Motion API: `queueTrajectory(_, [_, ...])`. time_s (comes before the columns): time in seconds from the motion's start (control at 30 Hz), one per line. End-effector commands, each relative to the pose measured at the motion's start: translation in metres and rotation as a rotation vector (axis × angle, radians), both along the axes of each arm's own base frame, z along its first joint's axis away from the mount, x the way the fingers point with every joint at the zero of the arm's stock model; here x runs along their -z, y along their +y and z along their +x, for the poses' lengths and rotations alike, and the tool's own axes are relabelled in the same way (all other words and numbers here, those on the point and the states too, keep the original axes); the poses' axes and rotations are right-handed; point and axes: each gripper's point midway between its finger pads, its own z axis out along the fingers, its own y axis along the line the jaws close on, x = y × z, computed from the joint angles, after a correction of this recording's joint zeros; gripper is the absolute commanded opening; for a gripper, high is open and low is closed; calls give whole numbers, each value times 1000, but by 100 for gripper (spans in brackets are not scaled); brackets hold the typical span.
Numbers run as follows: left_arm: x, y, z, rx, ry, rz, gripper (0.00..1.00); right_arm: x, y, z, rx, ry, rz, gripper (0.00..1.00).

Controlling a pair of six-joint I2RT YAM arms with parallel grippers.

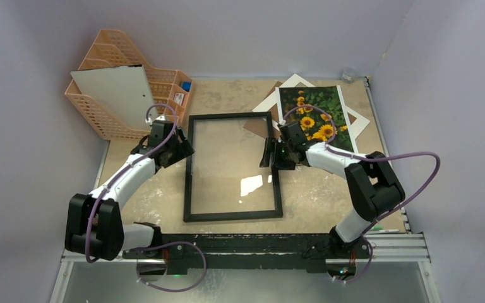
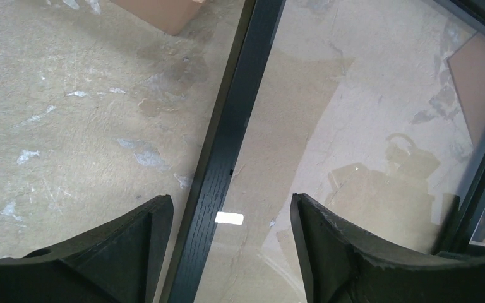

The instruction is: Put the photo into the frame

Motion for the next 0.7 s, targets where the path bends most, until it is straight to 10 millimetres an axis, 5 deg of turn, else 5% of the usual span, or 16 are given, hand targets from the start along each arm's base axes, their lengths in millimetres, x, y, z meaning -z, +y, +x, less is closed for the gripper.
queueTrajectory(0.0, [-17, 5, 11, 0, -46, 29, 71, -29, 7, 31, 15, -109, -6, 76])
queueTrajectory(0.27, [-26, 5, 16, 8, -72, 37, 71, -59, -73, 52, 358, -252, -310, 77])
queueTrajectory(0.43, [-33, 2, 22, 25, -85, 32, 71, -41, -105, 41, 408, -179, -510, 77])
queueTrajectory(0.67, [-44, -19, 29, 110, -119, -43, 71, -29, -93, 43, 347, -131, -492, 79])
